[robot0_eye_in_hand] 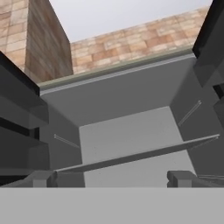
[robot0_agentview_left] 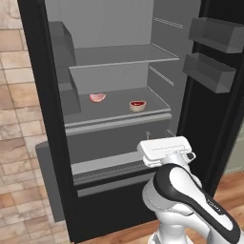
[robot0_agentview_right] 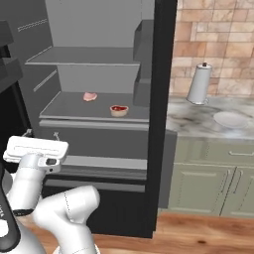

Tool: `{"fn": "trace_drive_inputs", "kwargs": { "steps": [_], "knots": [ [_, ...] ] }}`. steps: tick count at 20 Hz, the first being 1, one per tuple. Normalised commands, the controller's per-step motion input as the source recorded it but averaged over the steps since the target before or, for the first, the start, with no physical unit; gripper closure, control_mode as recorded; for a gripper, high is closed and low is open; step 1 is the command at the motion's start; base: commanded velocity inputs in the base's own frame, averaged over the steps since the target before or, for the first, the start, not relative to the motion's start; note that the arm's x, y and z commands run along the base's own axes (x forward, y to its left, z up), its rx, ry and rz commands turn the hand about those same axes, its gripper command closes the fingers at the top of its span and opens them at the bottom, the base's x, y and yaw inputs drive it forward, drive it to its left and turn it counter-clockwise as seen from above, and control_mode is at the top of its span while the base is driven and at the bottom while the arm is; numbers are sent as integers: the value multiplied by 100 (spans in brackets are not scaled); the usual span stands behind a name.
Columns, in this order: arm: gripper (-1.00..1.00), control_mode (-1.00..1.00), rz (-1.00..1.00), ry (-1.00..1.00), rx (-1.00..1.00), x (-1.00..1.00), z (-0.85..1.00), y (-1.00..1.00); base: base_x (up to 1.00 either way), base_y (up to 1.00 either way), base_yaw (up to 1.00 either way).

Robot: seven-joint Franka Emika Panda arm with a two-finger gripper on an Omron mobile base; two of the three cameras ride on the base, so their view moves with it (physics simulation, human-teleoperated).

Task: Place the steak on the counter behind the older steak on the same shelf of the fridge to maintain FIFO order. Close the fridge door when finished.

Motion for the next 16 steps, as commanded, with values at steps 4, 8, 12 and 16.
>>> {"fn": "trace_drive_inputs", "kwargs": {
  "steps": [4,8,12,16],
  "knots": [
    [-100,100,0,0,0,0,0,0,0,14,9],
    [-100,-100,14,0,0,0,-24,12,0,5,4],
    [-100,-100,16,0,0,-5,-7,1,0,0,0],
    [-100,-100,7,-8,-4,-8,65,0,0,0,0]
  ]
}}
